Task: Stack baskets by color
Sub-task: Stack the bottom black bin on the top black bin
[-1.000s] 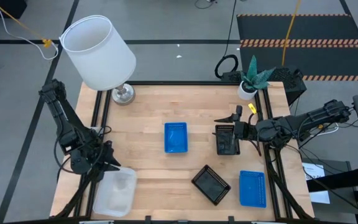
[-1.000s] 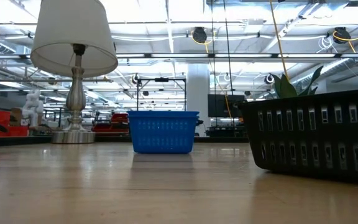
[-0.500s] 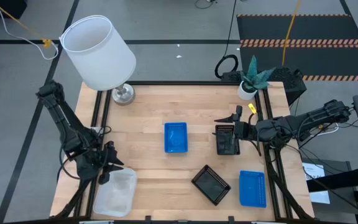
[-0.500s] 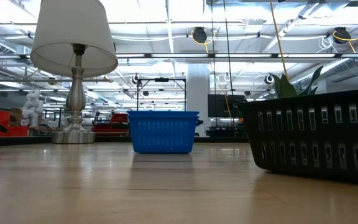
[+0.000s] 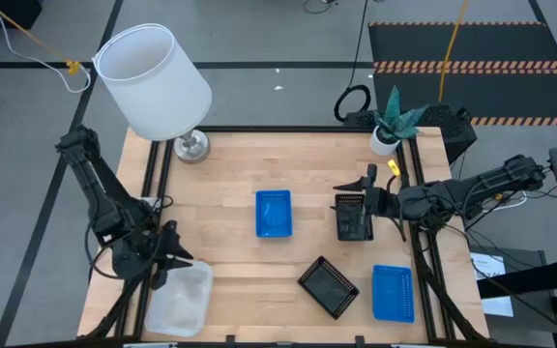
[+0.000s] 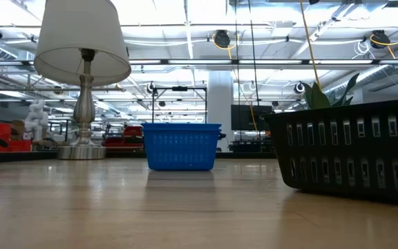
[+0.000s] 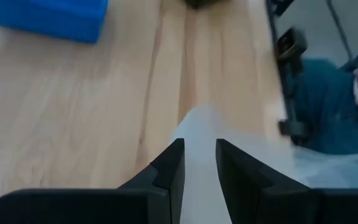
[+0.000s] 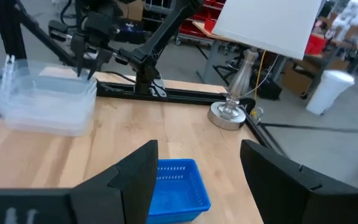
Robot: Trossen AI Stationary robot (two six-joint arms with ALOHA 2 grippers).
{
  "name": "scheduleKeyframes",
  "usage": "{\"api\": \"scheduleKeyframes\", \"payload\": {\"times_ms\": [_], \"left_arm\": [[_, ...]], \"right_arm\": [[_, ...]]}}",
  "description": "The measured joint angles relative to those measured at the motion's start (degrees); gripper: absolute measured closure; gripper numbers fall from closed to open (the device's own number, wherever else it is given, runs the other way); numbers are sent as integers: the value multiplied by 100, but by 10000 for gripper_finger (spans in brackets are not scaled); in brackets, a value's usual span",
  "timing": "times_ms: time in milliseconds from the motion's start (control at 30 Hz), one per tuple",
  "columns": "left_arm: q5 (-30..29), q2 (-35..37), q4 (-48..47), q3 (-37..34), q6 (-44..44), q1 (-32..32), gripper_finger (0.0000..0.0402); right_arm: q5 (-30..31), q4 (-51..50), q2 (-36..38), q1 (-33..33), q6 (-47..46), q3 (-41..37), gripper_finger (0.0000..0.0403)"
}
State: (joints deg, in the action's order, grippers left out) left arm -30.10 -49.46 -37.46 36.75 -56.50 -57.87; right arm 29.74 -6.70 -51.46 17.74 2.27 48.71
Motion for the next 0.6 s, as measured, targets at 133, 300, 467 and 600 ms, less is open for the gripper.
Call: {"api": "scheduleKeyframes", "payload": {"times_ms": [133, 300, 467, 600], "left_arm": [[-407, 1, -4, 309, 337, 88, 309], [-1007, -2, 6, 577, 1006, 362, 309], [-1070, -38, 242, 718, 1693, 879, 309], [-1069, -158, 807, 730, 2358, 1210, 309]], "right_arm": [[2, -183, -57, 90, -543, 1, 181], [-336, -604, -431, 604, -1084, 0, 181], [-753, -600, -995, 1453, -1680, 15, 181], [-900, -610, -1441, 2124, -2022, 102, 181]]}}
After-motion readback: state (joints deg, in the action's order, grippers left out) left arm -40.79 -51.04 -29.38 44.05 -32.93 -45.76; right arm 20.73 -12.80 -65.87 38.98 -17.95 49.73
